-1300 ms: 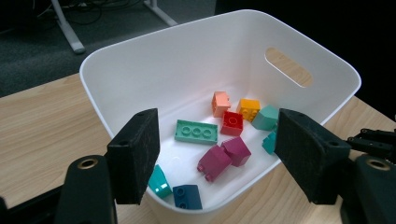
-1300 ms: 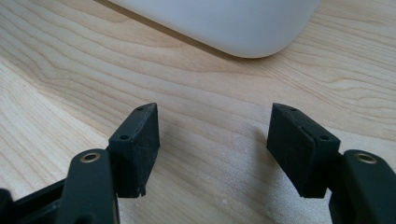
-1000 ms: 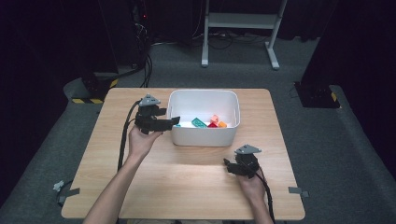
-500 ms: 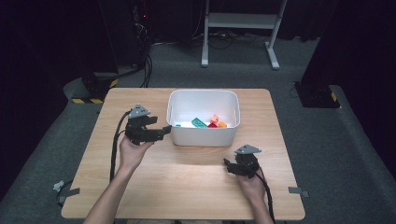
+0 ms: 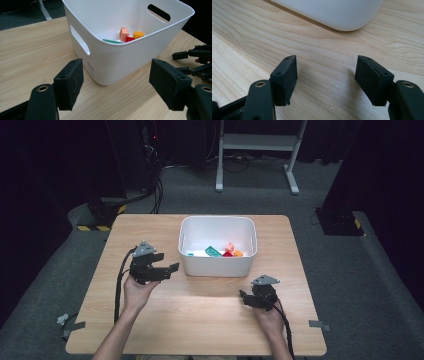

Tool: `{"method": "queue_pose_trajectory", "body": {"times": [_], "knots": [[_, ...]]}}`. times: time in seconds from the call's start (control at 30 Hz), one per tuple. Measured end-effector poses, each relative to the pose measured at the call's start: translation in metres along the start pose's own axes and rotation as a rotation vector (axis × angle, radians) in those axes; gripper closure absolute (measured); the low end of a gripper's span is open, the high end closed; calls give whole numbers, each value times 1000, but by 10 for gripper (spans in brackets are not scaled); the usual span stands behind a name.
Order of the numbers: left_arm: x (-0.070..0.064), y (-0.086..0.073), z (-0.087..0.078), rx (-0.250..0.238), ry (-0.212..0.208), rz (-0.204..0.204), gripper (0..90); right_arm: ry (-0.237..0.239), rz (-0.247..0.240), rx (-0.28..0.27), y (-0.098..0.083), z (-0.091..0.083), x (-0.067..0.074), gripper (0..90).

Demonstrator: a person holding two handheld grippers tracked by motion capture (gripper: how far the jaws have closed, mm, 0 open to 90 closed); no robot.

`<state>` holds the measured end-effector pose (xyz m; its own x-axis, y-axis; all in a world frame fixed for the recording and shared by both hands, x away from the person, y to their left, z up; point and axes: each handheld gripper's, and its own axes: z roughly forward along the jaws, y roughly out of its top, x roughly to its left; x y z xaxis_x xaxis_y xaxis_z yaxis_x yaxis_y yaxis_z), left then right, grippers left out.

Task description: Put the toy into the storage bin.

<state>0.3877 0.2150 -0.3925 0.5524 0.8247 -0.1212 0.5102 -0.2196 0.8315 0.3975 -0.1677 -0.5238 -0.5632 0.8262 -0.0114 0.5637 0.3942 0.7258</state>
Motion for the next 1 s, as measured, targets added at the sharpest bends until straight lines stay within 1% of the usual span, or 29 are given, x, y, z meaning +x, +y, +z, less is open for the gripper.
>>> {"method": "queue_pose_trajectory", "body": {"times": [0.03,0.1,0.2,0.23,0.33,0.4,0.47,0.5,0.6,0.67,0.73,0.8,1.0], "knots": [[0,0,0,0,0,0,278,0,0,0,0,0,0,342],[0,-6,-1,1,2,-2,278,0,0,0,0,0,0,342],[0,-10,-1,1,1,-9,278,0,0,0,0,0,0,342],[1,-13,-1,1,1,-17,278,0,0,0,0,0,0,342],[1,-18,-1,4,6,-17,279,0,0,0,0,0,0,341],[2,-24,-1,13,7,-20,279,0,0,0,0,0,0,342],[2,-26,-1,13,8,-23,279,0,0,0,0,0,0,342],[2,-31,0,14,10,-28,279,0,0,0,0,0,0,342],[3,-36,1,15,12,-36,279,0,0,0,0,0,0,342],[2,-43,3,32,18,-34,279,0,0,0,0,0,0,342],[2,-45,4,36,19,-33,278,0,0,0,0,0,0,342],[1,-52,6,47,26,-29,278,0,0,0,0,0,0,342],[3,-64,8,53,33,-47,278,0,0,0,0,0,0,342]]}}
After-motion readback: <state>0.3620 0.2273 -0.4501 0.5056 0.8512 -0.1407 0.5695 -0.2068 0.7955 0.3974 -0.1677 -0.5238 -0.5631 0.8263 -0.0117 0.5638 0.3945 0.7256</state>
